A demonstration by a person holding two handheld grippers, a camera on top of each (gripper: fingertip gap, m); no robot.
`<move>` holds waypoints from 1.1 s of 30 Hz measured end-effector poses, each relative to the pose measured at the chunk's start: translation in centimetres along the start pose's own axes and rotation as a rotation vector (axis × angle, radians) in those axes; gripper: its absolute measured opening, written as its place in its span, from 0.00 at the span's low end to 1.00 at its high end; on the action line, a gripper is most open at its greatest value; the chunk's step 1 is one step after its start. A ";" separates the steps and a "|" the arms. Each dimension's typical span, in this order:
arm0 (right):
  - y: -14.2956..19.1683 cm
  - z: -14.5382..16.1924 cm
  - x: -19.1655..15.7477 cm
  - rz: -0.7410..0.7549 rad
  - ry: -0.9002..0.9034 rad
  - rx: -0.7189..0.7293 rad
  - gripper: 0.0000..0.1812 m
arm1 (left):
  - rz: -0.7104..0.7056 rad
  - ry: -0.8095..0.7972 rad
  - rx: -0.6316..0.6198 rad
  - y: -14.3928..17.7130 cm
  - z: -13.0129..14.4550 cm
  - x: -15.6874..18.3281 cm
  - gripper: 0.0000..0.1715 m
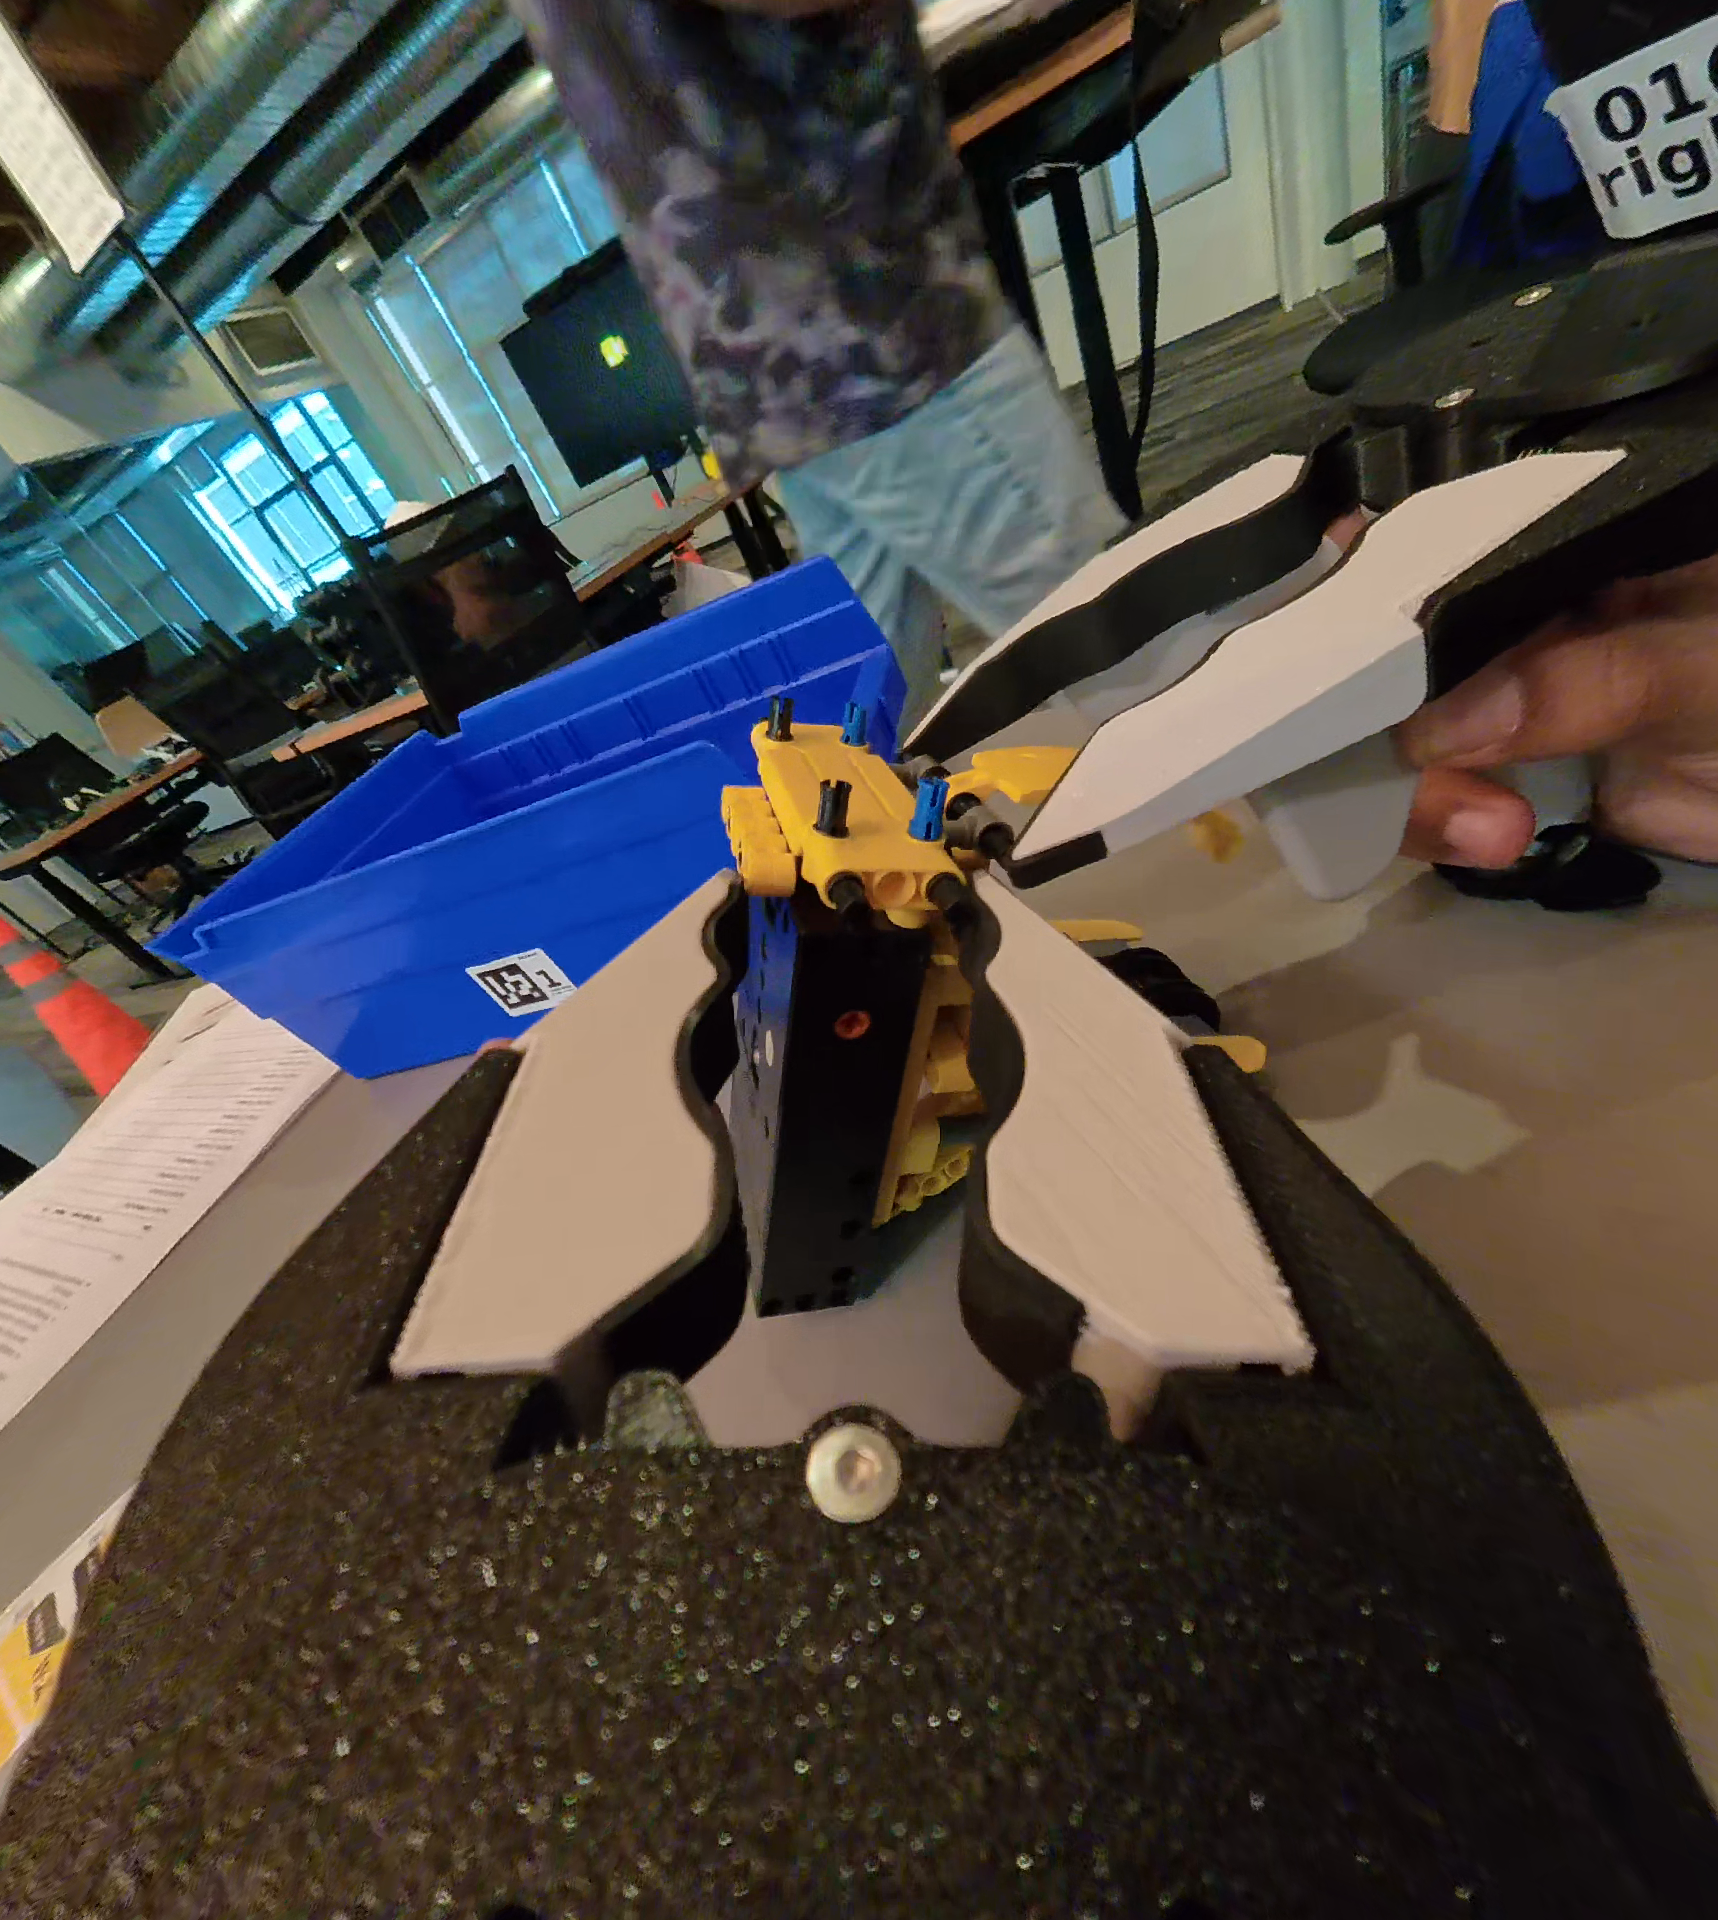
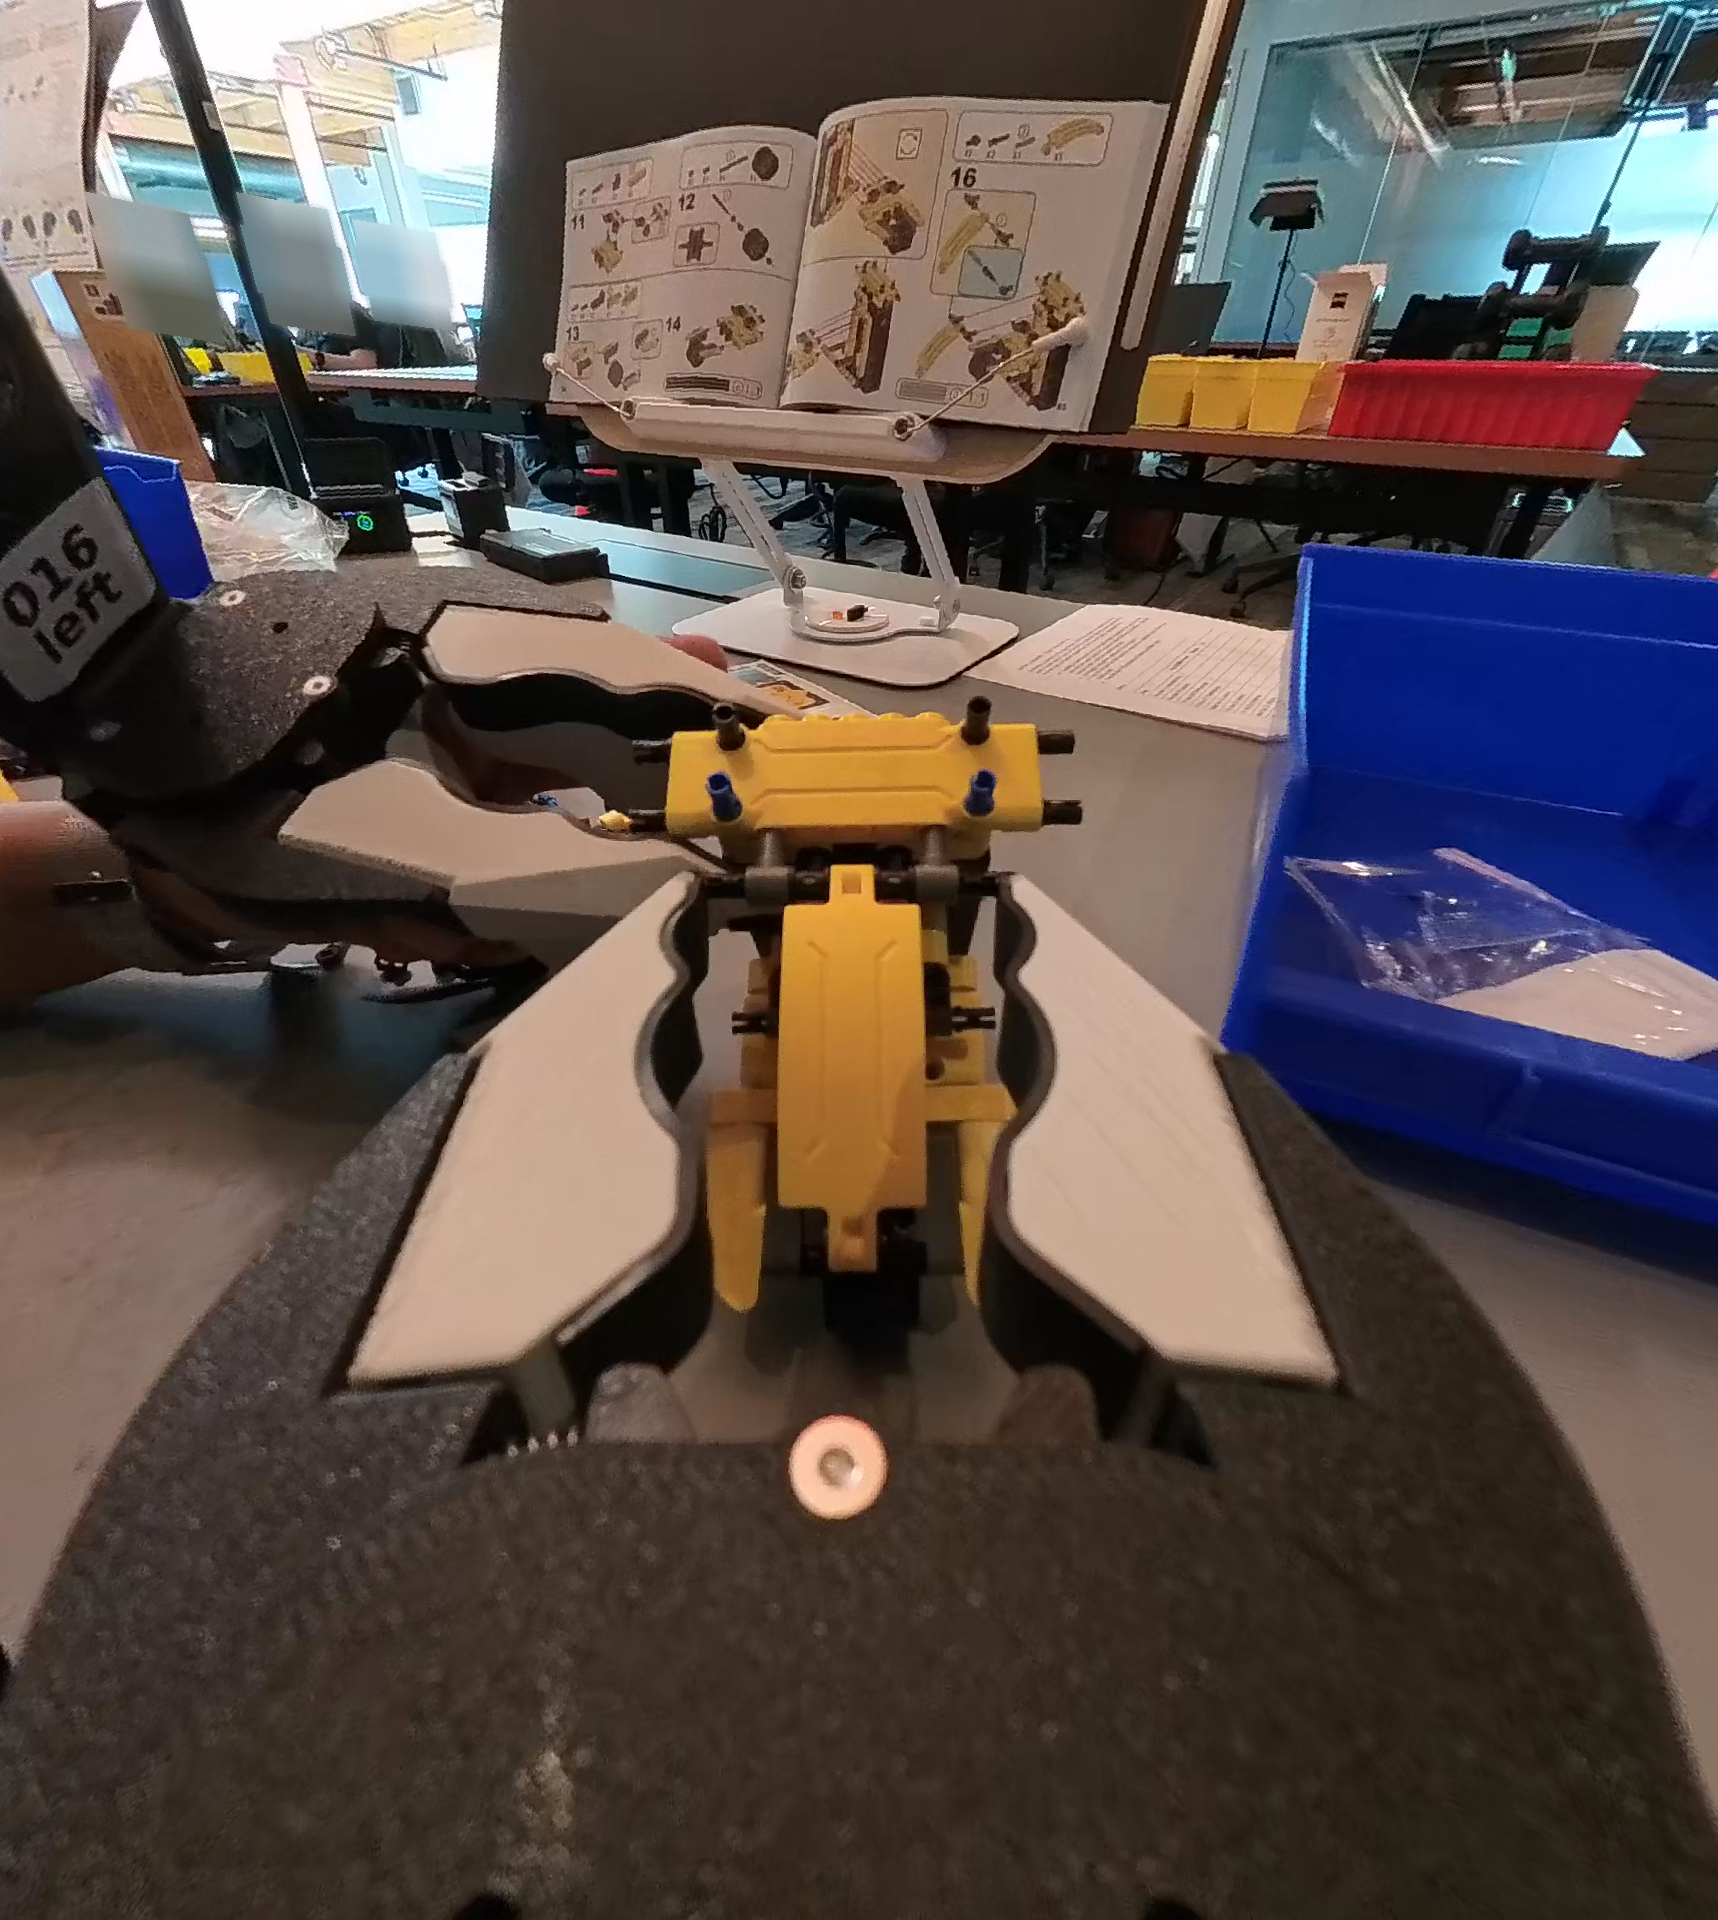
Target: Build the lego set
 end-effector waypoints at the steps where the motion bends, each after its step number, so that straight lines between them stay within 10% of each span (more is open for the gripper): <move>1: 0.0 0.0 0.0 0.000 0.001 0.000 0.30 | 0.004 0.004 -0.001 0.0 0.0 0.0 0.23; 33: 0.3 0.0 -0.5 -0.027 0.076 -0.005 0.30 | -0.045 -0.123 -0.054 0.8 -0.1 0.7 0.20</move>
Point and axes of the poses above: each gripper's, where its closed fingertips meet, y back along the fingers, z out of its underside, x = y × z across the jaws, the point moved 6 cm from there along y, back along the fingers, and after that the axes turned 1 degree about x, right-handed, at the moved point
